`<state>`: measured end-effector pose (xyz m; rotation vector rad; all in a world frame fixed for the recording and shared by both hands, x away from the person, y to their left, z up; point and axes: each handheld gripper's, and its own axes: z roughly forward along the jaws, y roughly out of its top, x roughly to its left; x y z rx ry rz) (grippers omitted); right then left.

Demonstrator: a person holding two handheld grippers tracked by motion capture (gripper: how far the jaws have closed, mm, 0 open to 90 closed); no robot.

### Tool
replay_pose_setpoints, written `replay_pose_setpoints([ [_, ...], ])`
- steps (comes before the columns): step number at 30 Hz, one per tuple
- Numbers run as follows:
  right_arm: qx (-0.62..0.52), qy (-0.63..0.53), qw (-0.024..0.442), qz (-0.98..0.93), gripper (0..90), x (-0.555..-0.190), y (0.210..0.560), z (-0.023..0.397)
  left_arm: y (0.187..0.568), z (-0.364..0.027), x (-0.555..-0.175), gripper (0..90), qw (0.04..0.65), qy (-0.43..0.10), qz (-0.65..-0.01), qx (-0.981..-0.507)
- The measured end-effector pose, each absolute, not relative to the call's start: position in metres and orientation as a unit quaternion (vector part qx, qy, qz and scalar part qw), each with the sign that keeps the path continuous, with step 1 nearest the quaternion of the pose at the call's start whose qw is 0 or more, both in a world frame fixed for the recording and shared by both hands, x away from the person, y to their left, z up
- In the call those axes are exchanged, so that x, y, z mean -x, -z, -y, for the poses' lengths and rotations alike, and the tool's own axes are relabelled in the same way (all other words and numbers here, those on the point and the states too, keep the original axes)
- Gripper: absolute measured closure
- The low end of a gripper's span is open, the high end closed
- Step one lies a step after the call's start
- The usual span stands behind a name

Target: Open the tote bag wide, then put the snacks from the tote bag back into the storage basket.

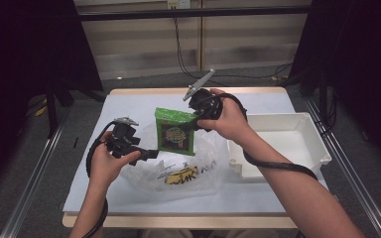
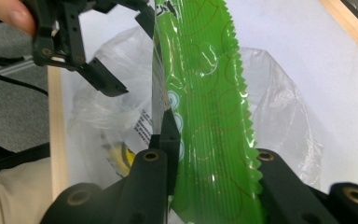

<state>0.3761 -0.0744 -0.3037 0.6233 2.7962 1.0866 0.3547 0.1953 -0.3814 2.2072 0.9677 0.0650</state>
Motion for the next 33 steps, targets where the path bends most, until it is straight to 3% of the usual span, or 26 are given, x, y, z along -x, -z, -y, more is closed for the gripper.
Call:
replay_pose_setpoints([
  [33, -0.228, -0.368, 0.038, -0.9, 75.3, -0.351, 0.264, 0.171, 0.383, -0.184, -0.357, 5.0, 0.363, -0.021, -0.371, -0.855],
])
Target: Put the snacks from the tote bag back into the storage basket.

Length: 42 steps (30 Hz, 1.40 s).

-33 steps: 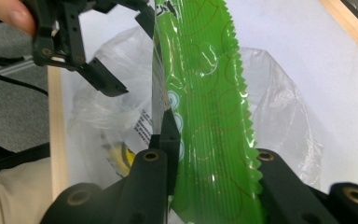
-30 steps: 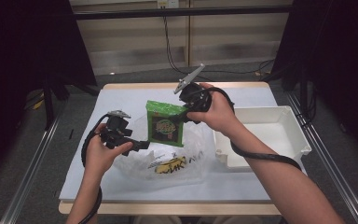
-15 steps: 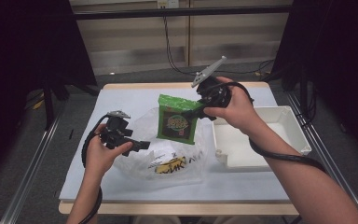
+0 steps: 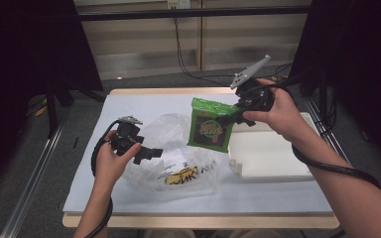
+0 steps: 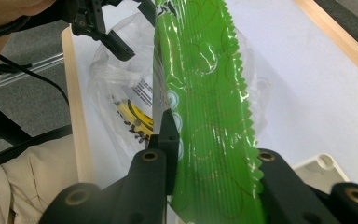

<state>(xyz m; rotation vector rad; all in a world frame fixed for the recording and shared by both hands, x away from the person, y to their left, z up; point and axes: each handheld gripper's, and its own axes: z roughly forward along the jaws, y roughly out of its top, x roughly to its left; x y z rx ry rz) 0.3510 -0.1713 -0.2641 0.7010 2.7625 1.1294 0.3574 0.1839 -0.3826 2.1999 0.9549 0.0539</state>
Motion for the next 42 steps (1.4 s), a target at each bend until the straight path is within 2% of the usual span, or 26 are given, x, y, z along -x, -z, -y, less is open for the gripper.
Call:
replay_pose_setpoints([
  [26, -0.293, -0.352, 0.06, -0.887, 75.3, -0.363, 0.272, 0.268, 0.39, -0.173, -0.364, 5.1, 0.352, -0.019, -0.356, -0.865],
  [37, -0.316, -0.339, 0.062, -0.884, 75.4, -0.377, 0.303, 0.294, 0.396, -0.169, -0.368, 5.5, 0.355, -0.006, -0.356, -0.864],
  [42, -0.311, -0.329, 0.063, -0.89, 75.3, -0.389, 0.318, 0.294, 0.393, -0.166, -0.37, 5.5, 0.358, -0.009, -0.353, -0.864],
])
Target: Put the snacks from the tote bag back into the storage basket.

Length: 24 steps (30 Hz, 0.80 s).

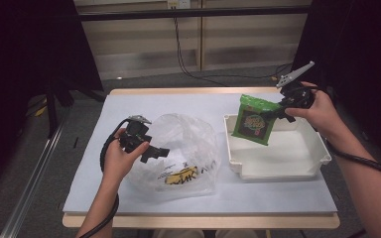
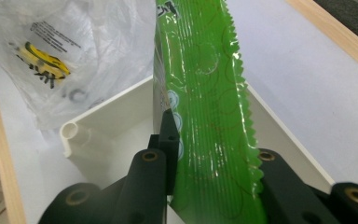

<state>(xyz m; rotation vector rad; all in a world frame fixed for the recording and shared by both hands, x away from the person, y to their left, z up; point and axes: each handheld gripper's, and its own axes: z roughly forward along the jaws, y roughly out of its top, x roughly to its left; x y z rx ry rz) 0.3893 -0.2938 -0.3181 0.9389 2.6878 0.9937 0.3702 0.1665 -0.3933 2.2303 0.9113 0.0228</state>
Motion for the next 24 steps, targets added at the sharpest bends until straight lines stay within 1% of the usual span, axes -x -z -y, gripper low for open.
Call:
replay_pose_setpoints([
  [12, -0.302, -0.299, 0.056, -0.903, 75.3, -0.41, 0.349, 0.293, 0.401, -0.163, -0.374, 5.6, 0.348, -0.004, -0.352, -0.869],
  [17, -0.286, -0.298, 0.056, -0.909, 75.2, -0.423, 0.358, 0.288, 0.402, -0.163, -0.375, 5.6, 0.345, -0.005, -0.356, -0.868],
  [18, -0.282, -0.297, 0.055, -0.911, 75.2, -0.426, 0.36, 0.287, 0.403, -0.162, -0.374, 5.7, 0.352, -0.001, -0.365, -0.862],
  [24, -0.269, -0.293, 0.045, -0.916, 75.1, -0.443, 0.371, 0.283, 0.405, -0.166, -0.377, 5.7, 0.341, -0.004, -0.366, -0.866],
])
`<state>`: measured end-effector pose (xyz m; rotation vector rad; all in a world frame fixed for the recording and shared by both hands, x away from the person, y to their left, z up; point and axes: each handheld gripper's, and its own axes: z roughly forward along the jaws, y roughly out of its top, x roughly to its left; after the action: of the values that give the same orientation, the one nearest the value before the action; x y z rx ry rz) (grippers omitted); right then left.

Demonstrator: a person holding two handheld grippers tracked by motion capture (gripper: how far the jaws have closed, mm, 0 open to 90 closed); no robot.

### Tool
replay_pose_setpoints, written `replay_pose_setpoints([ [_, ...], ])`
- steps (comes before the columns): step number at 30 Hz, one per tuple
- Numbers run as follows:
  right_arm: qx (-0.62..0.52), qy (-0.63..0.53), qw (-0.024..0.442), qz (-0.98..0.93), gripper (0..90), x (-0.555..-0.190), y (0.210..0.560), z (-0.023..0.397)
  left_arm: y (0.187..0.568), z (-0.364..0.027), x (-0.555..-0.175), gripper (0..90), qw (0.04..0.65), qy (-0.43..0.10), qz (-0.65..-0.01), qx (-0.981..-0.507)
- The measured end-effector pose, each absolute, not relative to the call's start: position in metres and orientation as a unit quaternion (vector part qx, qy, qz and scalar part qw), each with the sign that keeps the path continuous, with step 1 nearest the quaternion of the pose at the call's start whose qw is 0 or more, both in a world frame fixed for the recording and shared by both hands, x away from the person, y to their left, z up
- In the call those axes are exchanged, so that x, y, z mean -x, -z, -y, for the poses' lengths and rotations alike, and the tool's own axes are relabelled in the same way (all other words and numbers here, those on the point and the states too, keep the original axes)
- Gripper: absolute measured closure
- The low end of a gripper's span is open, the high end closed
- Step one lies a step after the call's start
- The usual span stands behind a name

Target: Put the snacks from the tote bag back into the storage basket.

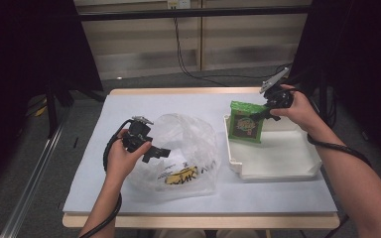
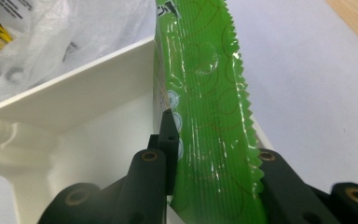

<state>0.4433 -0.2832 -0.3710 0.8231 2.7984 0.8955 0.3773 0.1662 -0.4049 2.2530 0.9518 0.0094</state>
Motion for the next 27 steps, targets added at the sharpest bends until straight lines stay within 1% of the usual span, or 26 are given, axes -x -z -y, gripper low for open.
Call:
replay_pose_setpoints([
  [3, -0.267, -0.294, 0.043, -0.917, 75.1, -0.45, 0.375, 0.282, 0.407, -0.166, -0.378, 5.7, 0.347, -0.004, -0.377, -0.859],
  [4, -0.263, -0.295, 0.04, -0.918, 75.1, -0.453, 0.376, 0.283, 0.407, -0.169, -0.38, 5.7, 0.33, -0.007, -0.359, -0.873],
  [5, -0.264, -0.3, 0.042, -0.916, 75.0, -0.455, 0.376, 0.284, 0.408, -0.167, -0.379, 5.7, 0.336, -0.003, -0.368, -0.867],
  [7, -0.266, -0.301, 0.036, -0.915, 74.4, -0.458, 0.378, 0.286, 0.409, -0.169, -0.381, 5.7, 0.327, -0.006, -0.359, -0.874],
  [10, -0.275, -0.298, 0.039, -0.913, 71.2, -0.461, 0.38, 0.288, 0.41, -0.168, -0.38, 5.7, 0.329, -0.005, -0.364, -0.871],
  [13, -0.292, -0.298, 0.051, -0.907, 60.5, -0.464, 0.381, 0.292, 0.41, -0.168, -0.38, 5.6, 0.328, -0.004, -0.363, -0.872],
  [18, -0.319, -0.31, 0.069, -0.893, 31.5, -0.464, 0.38, 0.298, 0.411, -0.166, -0.379, 5.7, 0.326, -0.003, -0.361, -0.874],
  [20, -0.328, -0.309, 0.085, -0.889, 22.1, -0.462, 0.377, 0.301, 0.41, -0.166, -0.378, 5.7, 0.327, -0.003, -0.36, -0.874],
  [21, -0.342, -0.309, 0.085, -0.883, 18.5, -0.46, 0.374, 0.303, 0.41, -0.166, -0.378, 5.7, 0.328, -0.004, -0.361, -0.873],
  [23, -0.343, -0.318, 0.087, -0.879, 18.2, -0.455, 0.37, 0.306, 0.409, -0.165, -0.377, 5.7, 0.329, -0.006, -0.358, -0.874],
  [24, -0.345, -0.319, 0.09, -0.878, 16.7, -0.452, 0.368, 0.308, 0.407, -0.166, -0.377, 5.7, 0.328, -0.007, -0.352, -0.877],
  [26, -0.359, -0.32, 0.091, -0.872, 12.3, -0.442, 0.365, 0.311, 0.407, -0.162, -0.374, 5.7, 0.346, -0.005, -0.369, -0.863],
  [27, -0.361, -0.319, 0.09, -0.871, 12.0, -0.439, 0.364, 0.311, 0.406, -0.162, -0.374, 5.7, 0.346, -0.005, -0.366, -0.864],
])
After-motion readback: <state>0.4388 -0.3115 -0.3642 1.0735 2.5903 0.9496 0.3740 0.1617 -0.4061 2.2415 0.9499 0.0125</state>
